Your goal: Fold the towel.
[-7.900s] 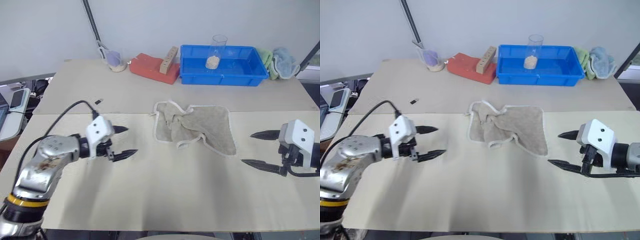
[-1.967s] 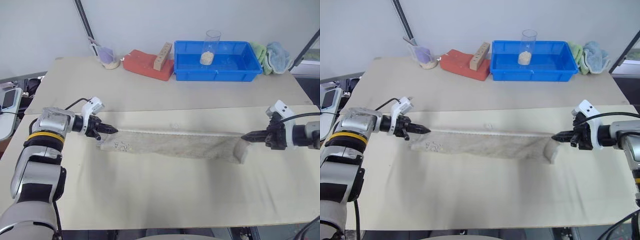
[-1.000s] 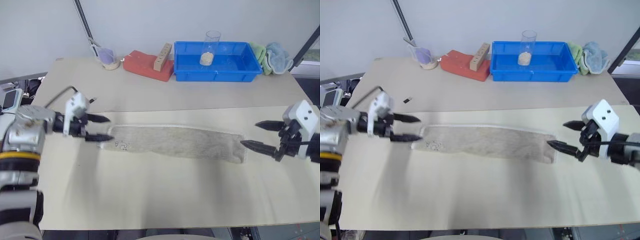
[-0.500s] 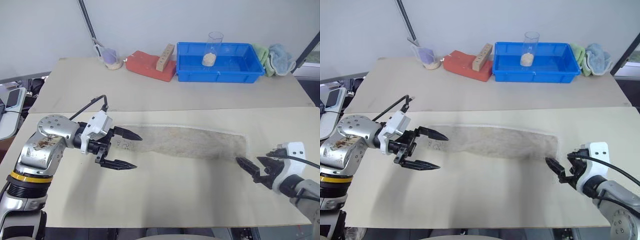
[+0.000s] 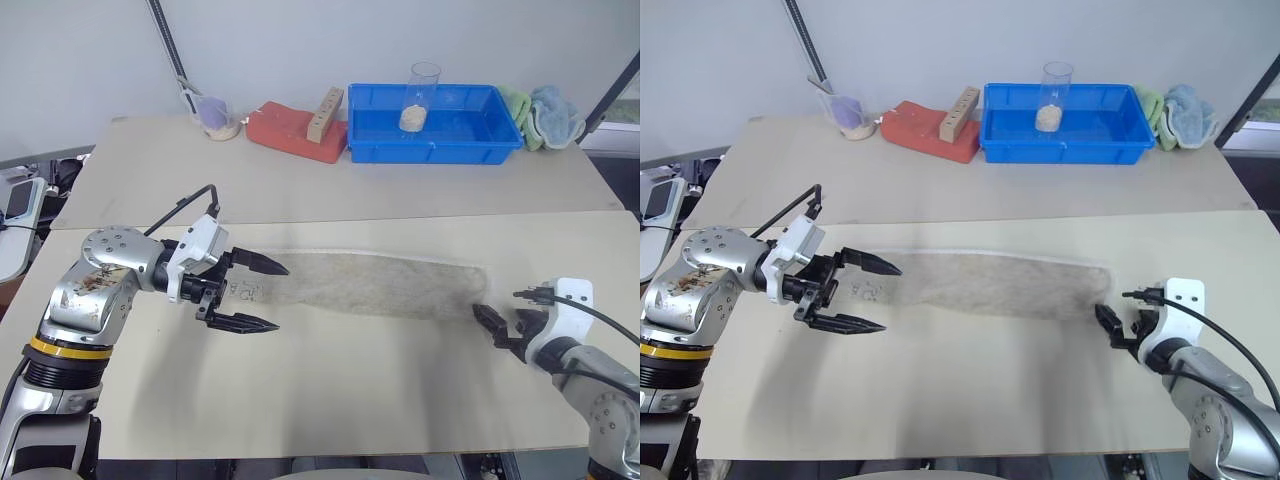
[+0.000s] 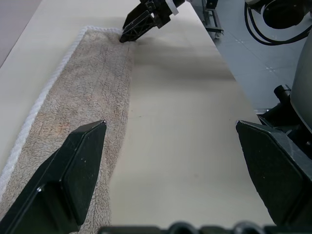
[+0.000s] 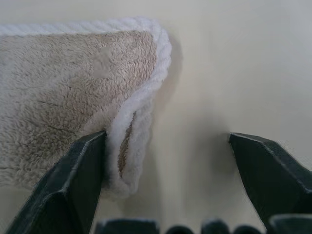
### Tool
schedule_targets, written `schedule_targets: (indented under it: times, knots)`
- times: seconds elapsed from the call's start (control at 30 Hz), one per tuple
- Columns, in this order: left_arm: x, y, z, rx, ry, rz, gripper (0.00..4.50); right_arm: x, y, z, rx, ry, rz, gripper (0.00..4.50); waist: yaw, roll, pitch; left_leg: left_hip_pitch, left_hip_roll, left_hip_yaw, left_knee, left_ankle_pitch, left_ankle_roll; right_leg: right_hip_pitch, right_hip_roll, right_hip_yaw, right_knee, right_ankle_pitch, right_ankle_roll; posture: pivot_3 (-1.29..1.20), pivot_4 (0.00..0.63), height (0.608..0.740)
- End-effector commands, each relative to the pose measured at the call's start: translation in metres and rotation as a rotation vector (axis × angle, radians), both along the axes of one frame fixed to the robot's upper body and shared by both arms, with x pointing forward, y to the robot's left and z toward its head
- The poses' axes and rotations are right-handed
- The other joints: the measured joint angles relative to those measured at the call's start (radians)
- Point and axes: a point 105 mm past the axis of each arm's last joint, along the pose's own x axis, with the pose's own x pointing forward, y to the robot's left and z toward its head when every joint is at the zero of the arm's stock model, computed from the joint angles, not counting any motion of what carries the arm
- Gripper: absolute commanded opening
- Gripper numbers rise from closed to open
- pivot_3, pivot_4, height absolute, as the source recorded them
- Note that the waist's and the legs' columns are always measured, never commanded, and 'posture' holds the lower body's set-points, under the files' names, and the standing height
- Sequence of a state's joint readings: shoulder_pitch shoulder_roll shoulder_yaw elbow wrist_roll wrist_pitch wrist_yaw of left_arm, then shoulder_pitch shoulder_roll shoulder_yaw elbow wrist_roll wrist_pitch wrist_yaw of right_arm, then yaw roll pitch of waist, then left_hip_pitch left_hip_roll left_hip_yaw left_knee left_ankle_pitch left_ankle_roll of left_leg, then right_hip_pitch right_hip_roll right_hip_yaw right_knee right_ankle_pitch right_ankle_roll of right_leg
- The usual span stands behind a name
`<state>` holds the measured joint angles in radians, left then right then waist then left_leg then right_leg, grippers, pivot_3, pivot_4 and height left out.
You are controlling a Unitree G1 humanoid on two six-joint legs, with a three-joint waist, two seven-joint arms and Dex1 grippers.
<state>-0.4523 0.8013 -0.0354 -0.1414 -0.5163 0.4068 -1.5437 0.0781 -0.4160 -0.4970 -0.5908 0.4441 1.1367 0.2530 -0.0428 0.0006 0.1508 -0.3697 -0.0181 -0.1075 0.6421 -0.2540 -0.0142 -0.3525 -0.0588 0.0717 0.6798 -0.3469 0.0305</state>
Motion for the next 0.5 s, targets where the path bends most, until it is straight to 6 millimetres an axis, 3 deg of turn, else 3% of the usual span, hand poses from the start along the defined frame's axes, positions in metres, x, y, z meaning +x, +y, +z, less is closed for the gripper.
schedule_targets:
  times: [0.03, 0.13, 0.3, 0.5]
  knots:
    - [-0.0027, 0.0021, 0.0113, -0.029, -0.048, -0.022, 4.50, 0.0058, 0.0160, 0.0005, -0.014, -0.011, 0.057, 2.82, -0.002, 0.000, 0.000, 0.000, 0.000, 0.000, 0.000, 0.000, 0.000, 0.000, 0.000, 0.000, 0.000, 0.000, 0.000, 0.00, 0.150, 0.740]
    - [-0.0019, 0.0023, 0.0111, -0.026, -0.051, -0.019, 4.50, 0.0112, 0.0248, 0.0013, 0.010, -0.022, 0.063, 1.81, -0.005, 0.000, 0.000, 0.001, 0.001, 0.000, 0.000, 0.000, 0.000, 0.000, 0.001, 0.000, 0.000, 0.000, 0.000, 0.00, 0.150, 0.740]
    - [-0.0021, 0.0020, 0.0098, -0.022, -0.053, -0.019, 4.50, 0.0097, 0.0202, -0.0071, 0.024, 0.020, 0.016, 0.09, -0.002, 0.000, 0.000, 0.000, 0.000, 0.000, 0.000, 0.000, 0.000, 0.000, 0.000, 0.000, 0.000, 0.000, 0.000, 0.00, 0.150, 0.740]
    - [-0.0014, 0.0025, 0.0083, -0.020, -0.052, -0.009, 4.50, 0.0091, 0.0196, -0.0017, 0.070, 0.015, 0.005, 0.04, -0.003, 0.000, 0.000, 0.001, 0.000, 0.000, 0.000, 0.000, 0.000, 0.000, 0.000, 0.000, 0.000, 0.000, 0.000, 0.00, 0.150, 0.740]
